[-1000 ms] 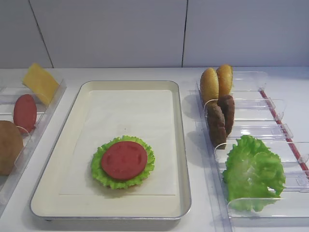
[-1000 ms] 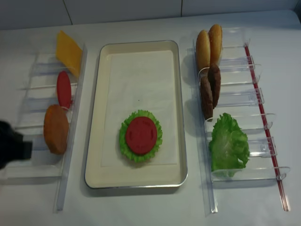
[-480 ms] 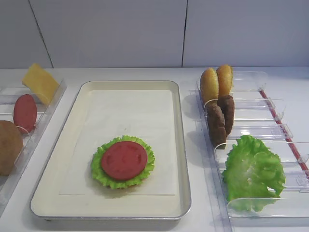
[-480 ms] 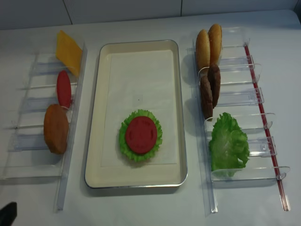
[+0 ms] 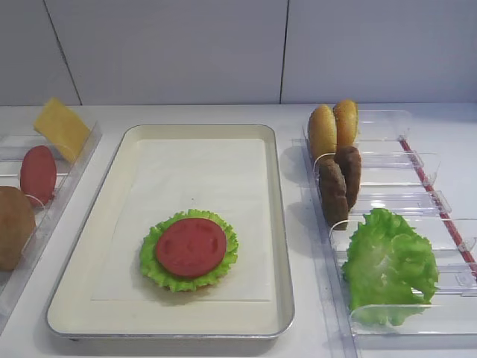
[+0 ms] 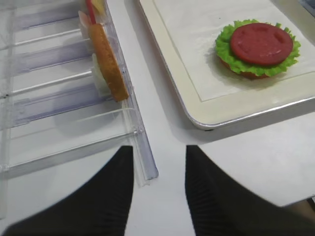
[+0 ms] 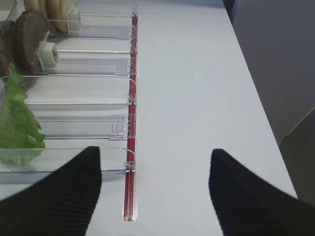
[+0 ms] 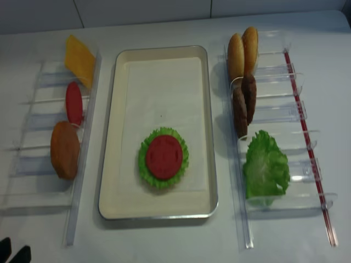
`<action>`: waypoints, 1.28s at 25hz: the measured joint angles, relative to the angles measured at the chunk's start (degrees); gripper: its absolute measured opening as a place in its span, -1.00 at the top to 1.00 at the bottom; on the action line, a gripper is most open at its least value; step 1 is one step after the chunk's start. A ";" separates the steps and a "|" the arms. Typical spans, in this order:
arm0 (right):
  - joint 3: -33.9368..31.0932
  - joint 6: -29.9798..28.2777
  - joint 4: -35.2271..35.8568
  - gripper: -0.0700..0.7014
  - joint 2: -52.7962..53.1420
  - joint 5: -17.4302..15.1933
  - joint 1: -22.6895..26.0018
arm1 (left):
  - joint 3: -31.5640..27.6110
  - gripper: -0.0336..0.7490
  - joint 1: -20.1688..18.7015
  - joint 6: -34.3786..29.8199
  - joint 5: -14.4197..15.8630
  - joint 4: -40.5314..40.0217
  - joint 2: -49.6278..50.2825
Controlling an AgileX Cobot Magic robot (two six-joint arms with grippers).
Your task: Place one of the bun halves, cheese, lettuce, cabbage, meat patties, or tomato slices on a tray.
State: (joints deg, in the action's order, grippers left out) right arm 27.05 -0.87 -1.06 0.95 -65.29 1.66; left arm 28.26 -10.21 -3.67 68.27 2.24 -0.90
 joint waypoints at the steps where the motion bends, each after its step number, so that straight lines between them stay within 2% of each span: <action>1: 0.00 0.09 0.00 -0.40 0.00 0.00 0.00 | 0.00 0.24 0.00 -0.09 0.00 0.00 -0.10; 9: 0.00 0.23 0.00 -0.40 0.00 0.00 0.00 | 0.00 0.24 0.11 -0.09 -0.13 0.10 -0.10; 16: 0.00 0.23 0.00 -0.40 0.00 0.00 0.00 | 0.00 0.24 6.78 -0.09 -0.13 0.10 -0.10; 32: 0.00 0.23 0.00 -0.40 0.00 0.00 0.00 | 0.00 0.24 6.90 -0.09 -0.13 0.10 -0.10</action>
State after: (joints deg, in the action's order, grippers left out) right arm 27.05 -0.65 -1.06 0.95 -65.29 1.66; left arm 28.26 -3.32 -3.75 68.14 2.33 -1.00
